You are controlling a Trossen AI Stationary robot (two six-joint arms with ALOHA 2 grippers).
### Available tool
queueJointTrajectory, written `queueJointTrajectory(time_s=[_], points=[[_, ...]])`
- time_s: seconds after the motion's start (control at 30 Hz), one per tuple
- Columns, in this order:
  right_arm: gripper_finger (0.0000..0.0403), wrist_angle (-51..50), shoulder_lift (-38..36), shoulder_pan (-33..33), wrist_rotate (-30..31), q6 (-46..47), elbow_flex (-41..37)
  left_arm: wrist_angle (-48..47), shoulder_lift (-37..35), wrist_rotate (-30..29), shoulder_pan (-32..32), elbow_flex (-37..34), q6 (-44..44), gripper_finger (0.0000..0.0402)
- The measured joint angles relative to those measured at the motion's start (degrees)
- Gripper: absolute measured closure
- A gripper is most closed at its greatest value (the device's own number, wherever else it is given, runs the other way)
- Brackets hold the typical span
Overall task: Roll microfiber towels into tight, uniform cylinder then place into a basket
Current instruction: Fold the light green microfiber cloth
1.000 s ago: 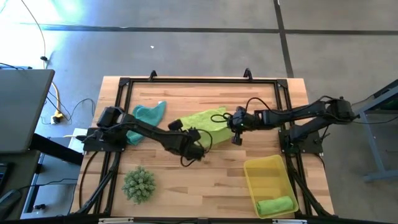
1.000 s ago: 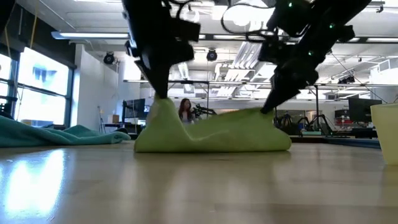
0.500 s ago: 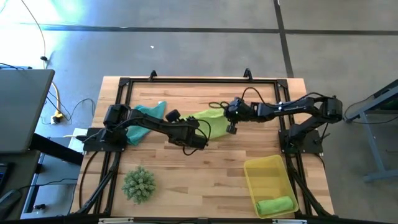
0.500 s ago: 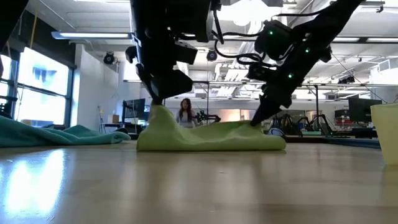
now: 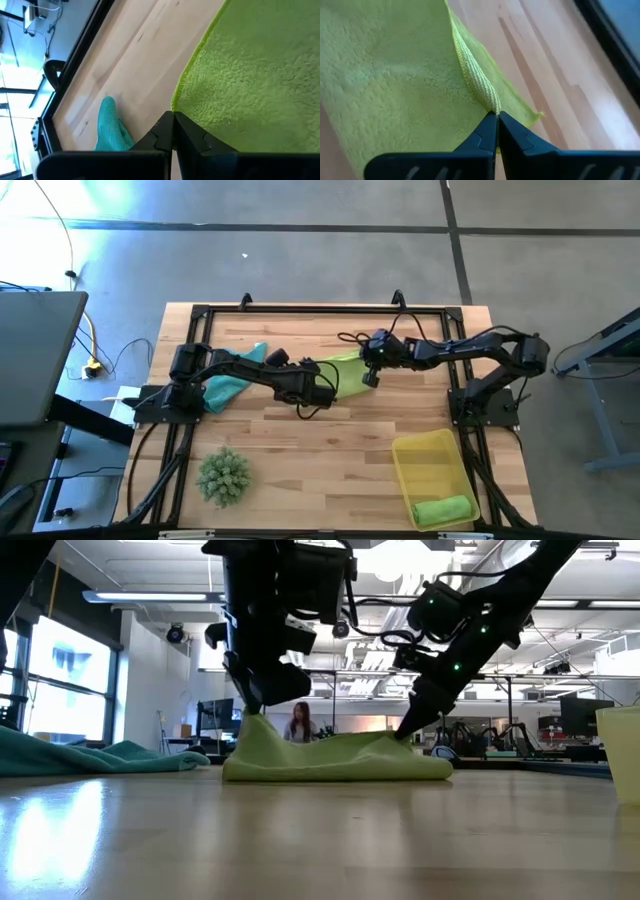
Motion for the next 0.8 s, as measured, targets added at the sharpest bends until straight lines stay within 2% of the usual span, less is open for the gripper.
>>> queueJointTrajectory(time_s=[0.33,0.8], points=[[0.0402,5.0,4.8,-0.7,1.2,-1.7,0.0,0.3,0.0,-0.8,0.6,0.0,-0.4,0.0399],[0.0402,6.3,5.2,-0.7,1.3,-2.1,0.0,3.2,0.0,-0.4,2.1,0.0,2.8,0.0399]])
